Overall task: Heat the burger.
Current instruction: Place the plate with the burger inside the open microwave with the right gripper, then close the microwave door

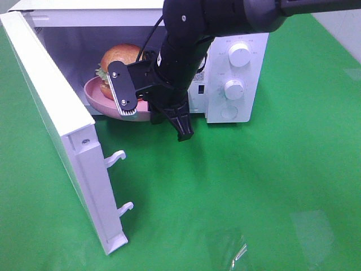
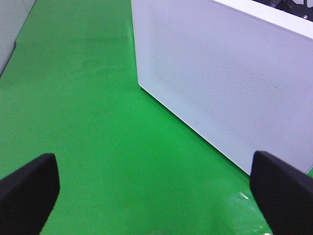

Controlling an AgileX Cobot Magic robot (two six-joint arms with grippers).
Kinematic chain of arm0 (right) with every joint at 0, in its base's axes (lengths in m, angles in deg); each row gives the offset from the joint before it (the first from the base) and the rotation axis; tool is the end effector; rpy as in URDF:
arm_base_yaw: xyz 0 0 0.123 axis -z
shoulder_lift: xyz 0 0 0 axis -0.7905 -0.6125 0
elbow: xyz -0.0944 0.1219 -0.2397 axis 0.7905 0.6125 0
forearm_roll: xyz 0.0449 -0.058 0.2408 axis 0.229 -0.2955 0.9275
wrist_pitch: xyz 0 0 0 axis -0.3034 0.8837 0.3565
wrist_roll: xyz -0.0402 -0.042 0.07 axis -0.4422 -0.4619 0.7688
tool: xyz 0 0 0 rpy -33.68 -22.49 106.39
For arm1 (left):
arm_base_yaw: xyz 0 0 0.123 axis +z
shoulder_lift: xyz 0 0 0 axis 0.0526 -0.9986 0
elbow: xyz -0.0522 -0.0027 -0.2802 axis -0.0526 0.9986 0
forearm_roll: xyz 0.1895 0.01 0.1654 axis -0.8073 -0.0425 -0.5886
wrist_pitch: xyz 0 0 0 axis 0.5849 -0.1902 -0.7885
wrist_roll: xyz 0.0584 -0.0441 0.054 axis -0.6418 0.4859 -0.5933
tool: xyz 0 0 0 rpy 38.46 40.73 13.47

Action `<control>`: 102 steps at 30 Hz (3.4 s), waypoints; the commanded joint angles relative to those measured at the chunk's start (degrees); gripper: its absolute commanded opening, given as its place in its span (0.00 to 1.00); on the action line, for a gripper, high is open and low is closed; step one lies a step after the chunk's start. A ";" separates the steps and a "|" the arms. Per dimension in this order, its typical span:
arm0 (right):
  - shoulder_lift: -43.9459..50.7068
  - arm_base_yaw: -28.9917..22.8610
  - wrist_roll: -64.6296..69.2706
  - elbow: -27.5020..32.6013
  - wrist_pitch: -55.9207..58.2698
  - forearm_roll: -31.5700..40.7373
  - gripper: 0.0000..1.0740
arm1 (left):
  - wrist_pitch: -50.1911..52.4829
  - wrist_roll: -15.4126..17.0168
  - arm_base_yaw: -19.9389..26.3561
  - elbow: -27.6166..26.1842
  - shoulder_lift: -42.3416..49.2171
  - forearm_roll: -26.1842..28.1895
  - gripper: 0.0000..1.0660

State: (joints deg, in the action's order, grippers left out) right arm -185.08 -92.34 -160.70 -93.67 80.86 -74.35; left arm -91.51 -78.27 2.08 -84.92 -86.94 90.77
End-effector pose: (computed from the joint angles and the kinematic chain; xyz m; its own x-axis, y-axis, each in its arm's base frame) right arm 0.3495 0.2920 0.1880 0.4397 -0.8925 -0.1007 -0.8207 -0.3537 -0.4486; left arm -0.0045 -0.0187 0.2816 -0.4038 0.0584 -0.9130 0.1345 0.9909 0.0039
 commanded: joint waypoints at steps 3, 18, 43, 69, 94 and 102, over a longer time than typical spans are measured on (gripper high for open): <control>-1.26 -0.06 4.87 -4.64 -1.60 -4.35 0.00 | 0.34 -0.06 0.17 0.11 1.03 -0.06 0.92; -6.13 -0.06 9.74 -12.89 0.34 -8.88 0.00 | 0.34 -0.06 0.17 0.11 1.03 -0.06 0.92; -13.64 -0.06 8.14 -21.14 -2.35 -9.40 0.02 | 0.34 -0.06 0.17 0.11 1.03 -0.11 0.92; -14.44 -0.06 9.11 -21.14 -4.58 -10.49 0.12 | 0.34 -0.06 0.17 0.11 1.03 -0.11 0.92; -11.86 -0.06 17.30 -20.05 0.06 -9.00 0.36 | 0.34 -0.06 0.17 0.11 1.03 -0.11 0.92; -8.14 -0.06 17.65 -14.78 -0.80 -9.05 0.38 | 0.34 -0.06 0.17 0.11 1.03 -0.11 0.92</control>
State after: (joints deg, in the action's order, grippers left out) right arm -194.82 -92.57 -143.80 -109.31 80.40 -83.51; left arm -91.51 -78.27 2.08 -84.92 -86.94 90.71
